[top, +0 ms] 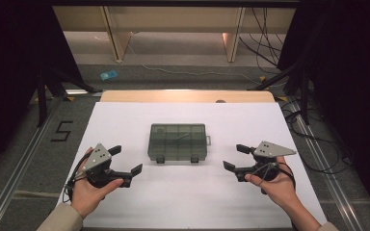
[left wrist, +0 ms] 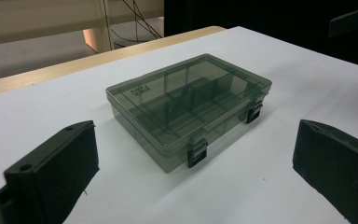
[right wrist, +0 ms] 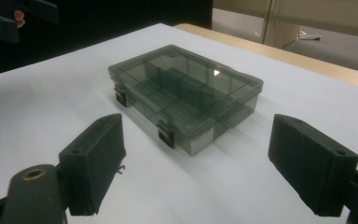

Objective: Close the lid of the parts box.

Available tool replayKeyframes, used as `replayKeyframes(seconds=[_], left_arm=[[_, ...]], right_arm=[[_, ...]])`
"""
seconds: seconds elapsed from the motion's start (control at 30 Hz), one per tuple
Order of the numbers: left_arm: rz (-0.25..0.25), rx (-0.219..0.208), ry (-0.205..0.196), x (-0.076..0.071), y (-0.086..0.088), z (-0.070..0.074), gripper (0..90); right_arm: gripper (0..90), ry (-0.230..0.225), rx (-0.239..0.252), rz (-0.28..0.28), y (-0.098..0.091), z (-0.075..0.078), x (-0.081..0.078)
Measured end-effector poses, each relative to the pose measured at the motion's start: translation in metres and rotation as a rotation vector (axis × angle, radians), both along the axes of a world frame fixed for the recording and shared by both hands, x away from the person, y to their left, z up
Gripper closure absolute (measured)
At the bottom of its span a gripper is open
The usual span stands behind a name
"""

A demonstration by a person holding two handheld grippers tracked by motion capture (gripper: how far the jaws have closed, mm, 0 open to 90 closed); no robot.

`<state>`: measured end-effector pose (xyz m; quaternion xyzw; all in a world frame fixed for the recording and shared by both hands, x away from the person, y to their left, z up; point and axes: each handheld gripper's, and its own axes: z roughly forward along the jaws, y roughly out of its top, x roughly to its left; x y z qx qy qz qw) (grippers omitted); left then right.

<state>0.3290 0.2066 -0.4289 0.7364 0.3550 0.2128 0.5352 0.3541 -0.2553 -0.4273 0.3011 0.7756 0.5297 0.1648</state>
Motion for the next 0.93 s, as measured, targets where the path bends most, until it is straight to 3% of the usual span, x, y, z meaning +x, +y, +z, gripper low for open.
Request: replayKeyframes(seconds=[0.13,0.2,0.23,0.3,0.37,0.4,0.43,0.6,0.63,0.7,0.93], left_arm=[[-0.008,-0.002,-0.007,-0.002,0.002,-0.001,0.0],[-0.003,-0.001,0.0,-0.004,0.003,-0.001,0.1],[-0.007,-0.004,-0.002,-0.004,0.003,-0.001,0.1],[-0.003,-0.004,-0.001,-0.005,0.004,-0.002,0.3],[-0.004,0.001,0.0,-0.006,0.004,-0.002,0.3],[-0.005,0.003,-0.003,-0.006,0.004,-0.002,0.4],[-0.009,-0.004,-0.006,-0.005,0.003,-0.002,0.4],[-0.002,0.003,-0.003,-0.005,0.004,-0.004,0.4],[-0.002,0.001,-0.004,-0.004,0.004,-0.004,0.4],[0.001,-0.001,-0.002,-0.004,0.003,-0.004,0.4],[0.007,0.004,0.004,-0.003,0.002,-0.005,0.4]], right_arm=[[19.3,0.016,-0.002,-0.006,-0.006,0.001,-0.005],[19.3,0.013,-0.027,-0.009,-0.009,0.001,-0.008],[19.3,-0.01,-0.008,-0.012,-0.009,0.0,-0.008],[19.3,-0.007,-0.017,-0.01,-0.011,0.0,-0.011],[19.4,0.003,0.009,-0.002,-0.011,-0.003,-0.013],[19.5,0.001,-0.034,-0.019,-0.014,-0.001,-0.015],[19.6,0.001,0.003,-0.007,-0.011,-0.004,-0.014],[19.6,-0.017,-0.021,-0.011,-0.012,-0.003,-0.015],[19.6,0.007,-0.009,-0.01,-0.011,-0.003,-0.016],[19.6,-0.019,-0.012,-0.006,-0.011,-0.004,-0.015],[20.2,-0.017,-0.016,-0.016,-0.012,-0.006,-0.014]])
